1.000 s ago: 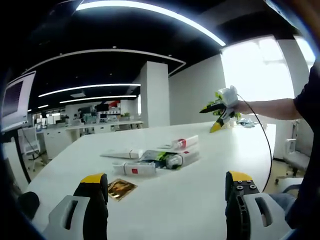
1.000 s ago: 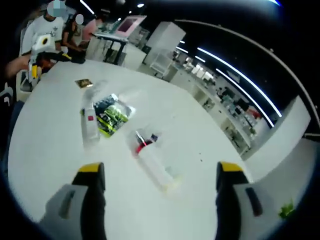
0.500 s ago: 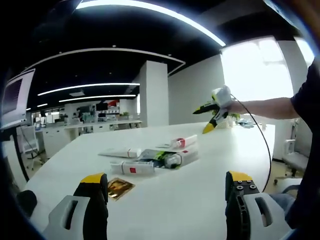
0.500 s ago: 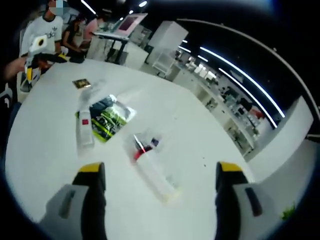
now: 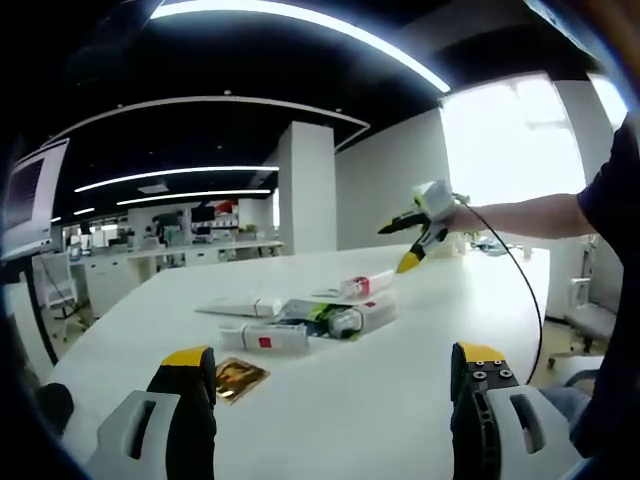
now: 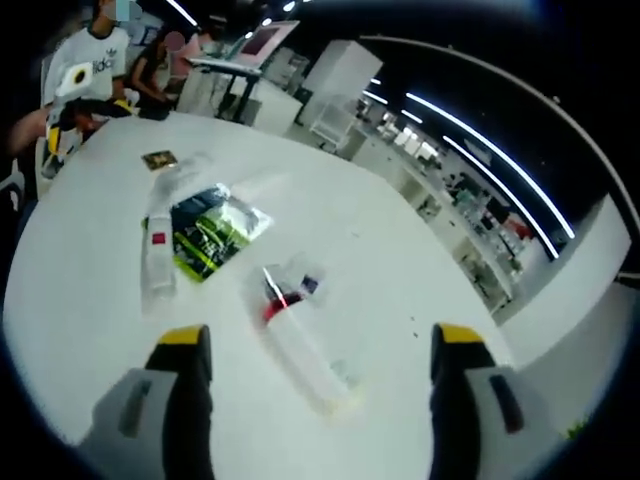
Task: Arrange the skincare products in the storage area until every visible bottle or jar stands upright without overlapping.
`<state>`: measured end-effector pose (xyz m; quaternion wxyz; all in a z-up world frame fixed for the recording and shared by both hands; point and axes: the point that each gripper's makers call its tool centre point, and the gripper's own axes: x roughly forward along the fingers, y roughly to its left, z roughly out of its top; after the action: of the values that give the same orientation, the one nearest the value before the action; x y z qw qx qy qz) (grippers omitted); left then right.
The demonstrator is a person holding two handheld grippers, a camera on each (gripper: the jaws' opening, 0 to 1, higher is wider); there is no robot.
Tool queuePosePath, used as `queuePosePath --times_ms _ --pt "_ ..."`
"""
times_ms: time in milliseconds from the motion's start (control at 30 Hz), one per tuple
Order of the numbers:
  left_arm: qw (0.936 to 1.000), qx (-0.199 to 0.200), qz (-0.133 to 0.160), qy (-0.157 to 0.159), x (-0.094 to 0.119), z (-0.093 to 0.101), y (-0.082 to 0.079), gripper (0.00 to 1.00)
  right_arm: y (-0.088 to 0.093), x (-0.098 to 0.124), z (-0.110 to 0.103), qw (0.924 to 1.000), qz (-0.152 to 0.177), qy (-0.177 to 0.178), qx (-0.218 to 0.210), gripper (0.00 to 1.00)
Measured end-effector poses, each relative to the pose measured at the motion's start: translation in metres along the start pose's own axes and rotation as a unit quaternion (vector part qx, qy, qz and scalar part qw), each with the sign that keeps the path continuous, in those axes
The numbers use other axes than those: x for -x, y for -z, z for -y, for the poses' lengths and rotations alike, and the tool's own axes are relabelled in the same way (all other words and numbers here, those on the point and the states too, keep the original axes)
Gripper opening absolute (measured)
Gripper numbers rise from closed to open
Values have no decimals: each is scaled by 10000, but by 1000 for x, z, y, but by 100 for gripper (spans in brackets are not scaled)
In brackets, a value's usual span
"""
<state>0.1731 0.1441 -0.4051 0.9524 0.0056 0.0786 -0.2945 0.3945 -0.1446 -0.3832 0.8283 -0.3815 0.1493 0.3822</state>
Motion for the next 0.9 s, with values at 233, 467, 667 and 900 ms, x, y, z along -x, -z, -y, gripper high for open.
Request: queuePosePath --times_ms 233,467,667,900 --pt "10000 -2 -34 31 0 4 3 100 0 -12 -2 10000 -26 -89 -3 92" --pt "10000 -5 -29 14 0 2 2 100 -1 -23 -4 9998 -79 -181 61 91" --pt "10000 23 -50 17 -1 2 5 100 -1 -31 -4 9996 -115 -248 93 90" --pt "10000 35 -53 21 -3 2 6 100 0 -37 -4 9994 -149 -290 119 88"
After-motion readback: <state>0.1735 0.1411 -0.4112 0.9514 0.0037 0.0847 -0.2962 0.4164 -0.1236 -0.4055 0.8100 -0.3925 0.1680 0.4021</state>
